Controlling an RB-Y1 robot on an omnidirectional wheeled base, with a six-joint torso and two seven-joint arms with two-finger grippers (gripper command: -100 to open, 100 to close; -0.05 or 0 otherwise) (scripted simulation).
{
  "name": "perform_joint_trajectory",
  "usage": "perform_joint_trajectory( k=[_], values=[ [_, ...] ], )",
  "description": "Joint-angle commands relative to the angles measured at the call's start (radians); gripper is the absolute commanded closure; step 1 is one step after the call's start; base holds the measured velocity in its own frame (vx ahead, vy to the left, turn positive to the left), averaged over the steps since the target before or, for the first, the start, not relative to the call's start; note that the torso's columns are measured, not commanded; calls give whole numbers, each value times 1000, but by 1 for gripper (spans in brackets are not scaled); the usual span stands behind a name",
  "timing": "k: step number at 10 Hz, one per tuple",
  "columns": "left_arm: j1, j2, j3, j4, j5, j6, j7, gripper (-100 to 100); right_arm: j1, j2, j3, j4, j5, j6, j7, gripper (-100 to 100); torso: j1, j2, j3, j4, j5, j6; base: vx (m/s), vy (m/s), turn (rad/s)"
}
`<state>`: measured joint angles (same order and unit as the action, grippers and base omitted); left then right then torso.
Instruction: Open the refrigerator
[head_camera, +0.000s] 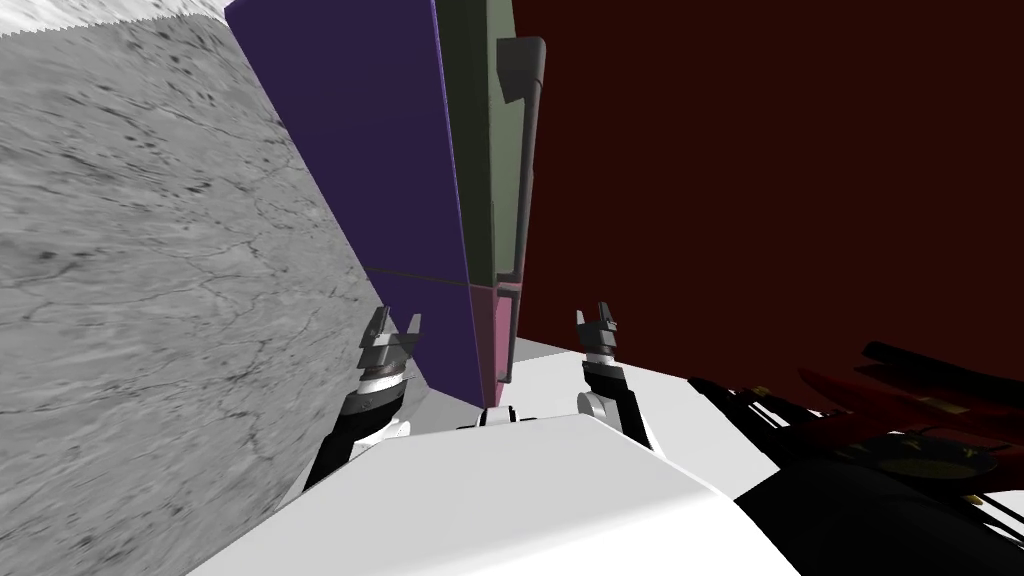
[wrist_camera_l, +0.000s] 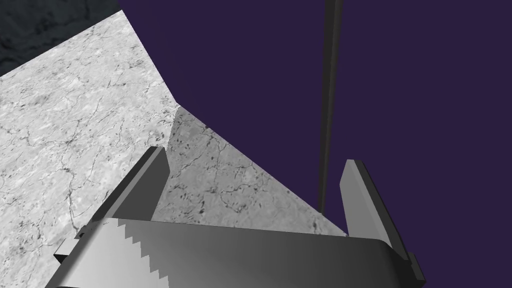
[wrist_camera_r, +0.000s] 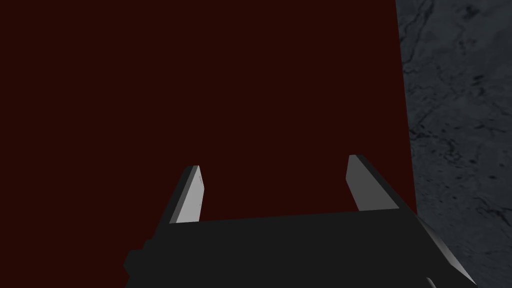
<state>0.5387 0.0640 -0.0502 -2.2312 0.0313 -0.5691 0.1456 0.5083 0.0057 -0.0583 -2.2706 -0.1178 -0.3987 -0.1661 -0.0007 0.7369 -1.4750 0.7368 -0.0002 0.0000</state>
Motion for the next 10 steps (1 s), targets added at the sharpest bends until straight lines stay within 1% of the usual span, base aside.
perform_joint_trajectory(
  k=[1,3,5,7,8,10],
  values=[
    [-10,44,2,-10,-1,53,5,-100,0,0,0,0,0,0,0,0,0,1,-1,1,0,0,-4,-51,-31],
    [-20,63,5,-25,-1,106,11,-100,0,0,0,0,0,0,0,0,0,1,-1,1,0,0,-3,-46,-45],
    [-32,74,10,-44,-1,165,18,-100,0,0,0,0,0,0,0,0,0,1,-1,1,0,0,7,-59,-38],
    [-44,80,14,-64,0,220,26,-100,0,0,0,0,0,0,0,0,1,1,-1,1,0,0,7,-59,-53],
    [-44,80,14,-64,0,229,26,-100,0,0,0,0,0,0,0,0,1,1,-1,1,0,0,0,-42,-9],
    [-56,85,19,-84,0,291,33,-100,0,0,0,0,0,0,0,0,2,2,-1,1,1,0,-1,-40,-41]
  ],
)
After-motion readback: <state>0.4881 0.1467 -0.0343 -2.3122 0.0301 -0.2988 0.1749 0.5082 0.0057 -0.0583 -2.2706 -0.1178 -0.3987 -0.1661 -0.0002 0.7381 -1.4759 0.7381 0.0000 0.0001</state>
